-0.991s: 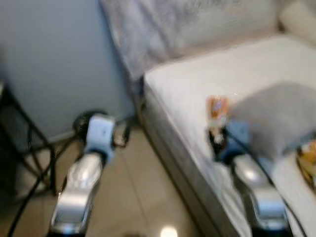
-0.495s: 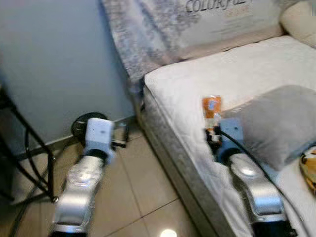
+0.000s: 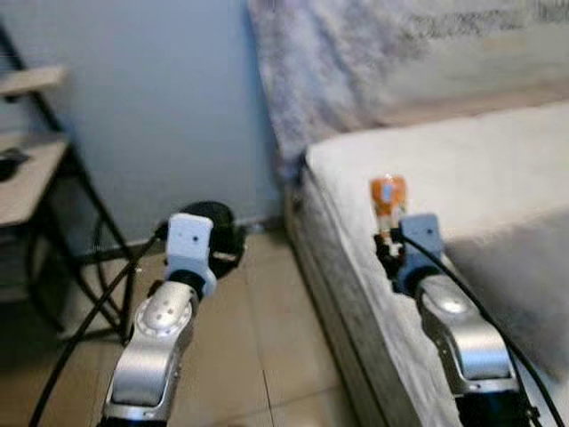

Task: Clean up the room

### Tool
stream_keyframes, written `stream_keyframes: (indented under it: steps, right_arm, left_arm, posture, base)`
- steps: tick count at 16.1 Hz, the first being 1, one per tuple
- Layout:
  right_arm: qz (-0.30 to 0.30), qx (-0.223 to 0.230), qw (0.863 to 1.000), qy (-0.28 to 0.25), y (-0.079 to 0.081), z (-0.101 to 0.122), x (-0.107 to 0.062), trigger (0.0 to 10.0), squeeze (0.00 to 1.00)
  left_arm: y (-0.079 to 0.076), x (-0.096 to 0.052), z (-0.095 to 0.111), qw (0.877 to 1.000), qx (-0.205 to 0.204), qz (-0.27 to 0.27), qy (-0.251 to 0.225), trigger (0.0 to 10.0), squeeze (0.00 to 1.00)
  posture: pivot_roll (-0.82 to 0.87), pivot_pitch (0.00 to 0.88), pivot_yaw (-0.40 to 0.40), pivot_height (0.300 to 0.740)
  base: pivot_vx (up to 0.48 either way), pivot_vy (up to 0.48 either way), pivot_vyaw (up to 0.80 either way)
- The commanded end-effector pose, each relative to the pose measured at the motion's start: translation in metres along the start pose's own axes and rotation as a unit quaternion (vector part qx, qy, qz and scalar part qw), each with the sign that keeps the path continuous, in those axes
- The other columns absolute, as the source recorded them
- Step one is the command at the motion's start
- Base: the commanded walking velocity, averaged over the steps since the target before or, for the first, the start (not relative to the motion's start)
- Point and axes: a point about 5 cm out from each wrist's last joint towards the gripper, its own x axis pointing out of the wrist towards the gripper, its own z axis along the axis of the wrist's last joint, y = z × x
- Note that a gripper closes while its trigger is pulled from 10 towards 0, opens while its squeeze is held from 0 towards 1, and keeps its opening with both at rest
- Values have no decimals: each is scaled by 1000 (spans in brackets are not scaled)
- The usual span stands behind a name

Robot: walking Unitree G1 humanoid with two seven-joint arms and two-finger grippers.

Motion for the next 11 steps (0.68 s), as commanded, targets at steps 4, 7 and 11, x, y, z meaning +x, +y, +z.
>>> stream_keyframes:
  steps: [4,7,11]
  right_arm:
    - [6,3,1000,-10,6,6,3,10000,0]
    - [3,11,1000,-18,8,8,4,10000,0]
    - [-31,-15,999,-30,1,7,6,10000,0]
  left_arm:
    - [11,-1,3,1000,13,17,-2,10000,0]
    - [13,-2,4,1000,15,19,-1,10000,0]
    - [11,0,4,1000,15,15,0,10000,0]
  posture:
    - [33,0,13,740]
    - [29,0,20,740]
    - [26,0,25,740]
  base:
    - [365,0,0]
    - [364,0,0]
    - [366,0,0]
